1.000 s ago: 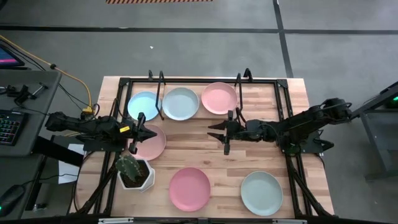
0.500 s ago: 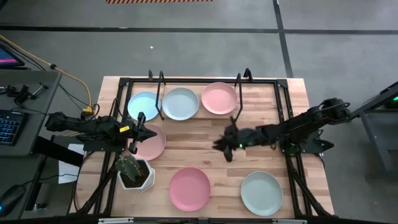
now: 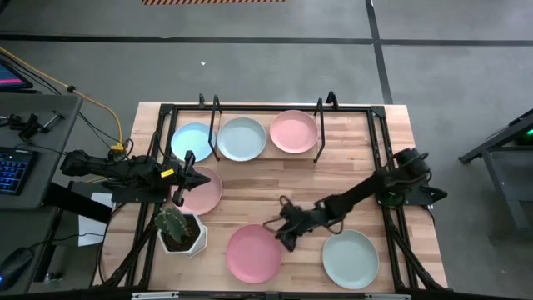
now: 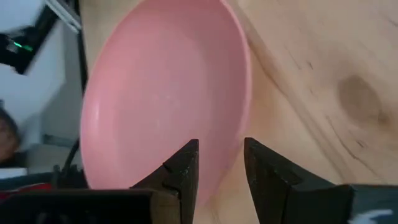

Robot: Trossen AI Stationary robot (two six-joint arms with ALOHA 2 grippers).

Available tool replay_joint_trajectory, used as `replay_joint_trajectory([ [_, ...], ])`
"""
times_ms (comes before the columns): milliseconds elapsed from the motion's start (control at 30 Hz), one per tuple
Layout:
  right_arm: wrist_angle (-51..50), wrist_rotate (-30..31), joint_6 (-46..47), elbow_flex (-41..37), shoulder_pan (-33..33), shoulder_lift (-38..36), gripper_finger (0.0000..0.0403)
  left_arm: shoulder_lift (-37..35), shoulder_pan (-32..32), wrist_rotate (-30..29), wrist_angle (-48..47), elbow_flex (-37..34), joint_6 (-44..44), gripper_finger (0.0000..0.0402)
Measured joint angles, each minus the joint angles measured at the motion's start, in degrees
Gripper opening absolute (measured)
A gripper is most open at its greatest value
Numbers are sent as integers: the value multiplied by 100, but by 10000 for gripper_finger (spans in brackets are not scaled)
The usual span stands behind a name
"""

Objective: Place and stack plates onto a shelf
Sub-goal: Stack the pink plate on top of the light pink plate on the shelf

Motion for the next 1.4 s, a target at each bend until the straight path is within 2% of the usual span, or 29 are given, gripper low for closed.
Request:
replay_joint_trajectory([
  [167,-1461,-1,-97,1014,-1,355,110,0,0,0,-17,0,-5,0],
  [300,-2340,149,34,1414,-1,492,110,0,0,0,-46,0,-6,0],
  [600,-2125,-34,22,1450,-14,742,107,0,2,0,-41,0,-6,0],
  [667,-2125,-40,13,1450,-14,754,91,0,2,0,-26,0,-6,0],
  [767,-2105,7,-87,1450,-41,746,30,0,0,0,-18,0,-6,0],
  [833,-2039,7,-149,1450,-88,687,11,0,2,-1,5,0,-6,0],
  [967,-2362,-12,-557,1450,-264,423,5,0,2,0,7,0,-6,0],
  [1133,-3337,393,-746,1340,-415,-171,1,0,0,-1,7,0,-6,0],
  [1267,-3416,815,-575,792,-457,-870,1,0,0,-2,7,0,-6,0],
  [1400,-3317,1514,-86,-50,-455,-1837,0,0,0,-2,5,0,-6,0],
])
